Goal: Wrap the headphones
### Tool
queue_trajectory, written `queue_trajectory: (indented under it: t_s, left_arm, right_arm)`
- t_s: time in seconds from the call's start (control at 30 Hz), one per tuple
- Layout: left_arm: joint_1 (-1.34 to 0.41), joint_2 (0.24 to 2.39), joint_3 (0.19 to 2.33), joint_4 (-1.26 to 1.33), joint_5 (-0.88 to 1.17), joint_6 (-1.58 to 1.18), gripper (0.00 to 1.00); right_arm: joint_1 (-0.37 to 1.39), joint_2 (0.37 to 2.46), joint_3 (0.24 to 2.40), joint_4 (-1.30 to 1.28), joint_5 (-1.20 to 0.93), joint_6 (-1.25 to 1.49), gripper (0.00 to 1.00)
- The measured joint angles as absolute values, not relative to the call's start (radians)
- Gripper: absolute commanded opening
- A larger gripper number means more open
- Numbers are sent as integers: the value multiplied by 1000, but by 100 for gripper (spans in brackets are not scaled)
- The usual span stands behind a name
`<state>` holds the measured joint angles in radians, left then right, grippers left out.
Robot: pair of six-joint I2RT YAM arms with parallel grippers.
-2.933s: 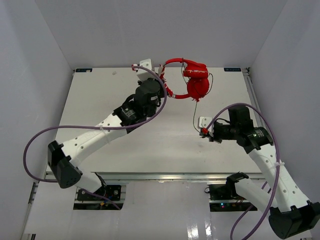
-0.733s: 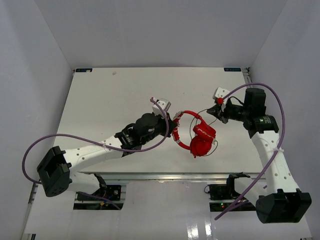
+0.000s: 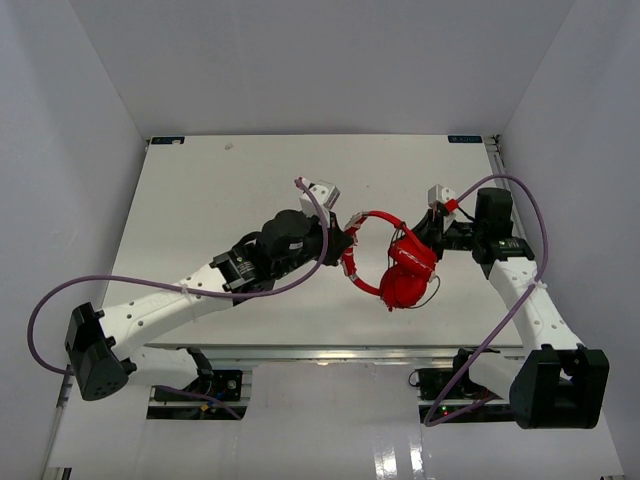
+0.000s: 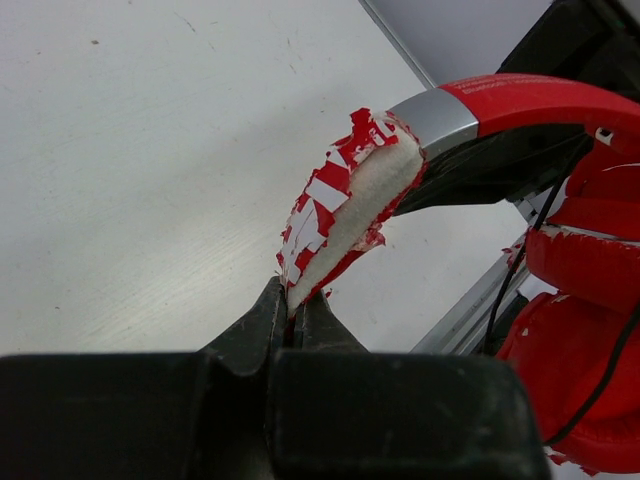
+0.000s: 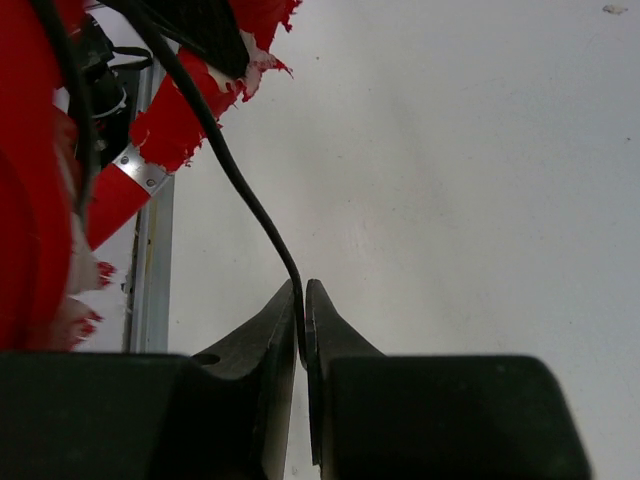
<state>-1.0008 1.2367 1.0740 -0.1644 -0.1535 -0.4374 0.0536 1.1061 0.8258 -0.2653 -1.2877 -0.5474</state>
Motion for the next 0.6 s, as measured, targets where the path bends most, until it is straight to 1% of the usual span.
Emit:
queue_trajectory:
  t_s: [0.07,0.1,0.2,0.37,0.6]
  left_arm:
    - [-1004,1246,1105,-174,-150,-443,0]
    - [-1006,1250,1121,-176,-147,-448,0]
    - [-1012,1258,1170,-178,-140,-456,0]
    - [-1017,1264,1220,-177,-138,-468,0]
    - [-1017,1284,1247,-186,-144,-477,0]
  right_arm:
    - [54,1104,795,-194,-1291,-492,29]
    - [54,1104,782,-165,-1290,-467,35]
    - [54,1105,763,-91,-1285,-415,42]
    - [55,1108,733,31,-1282,-340,47]
    - [68,1109,674,160,-1275,-234,43]
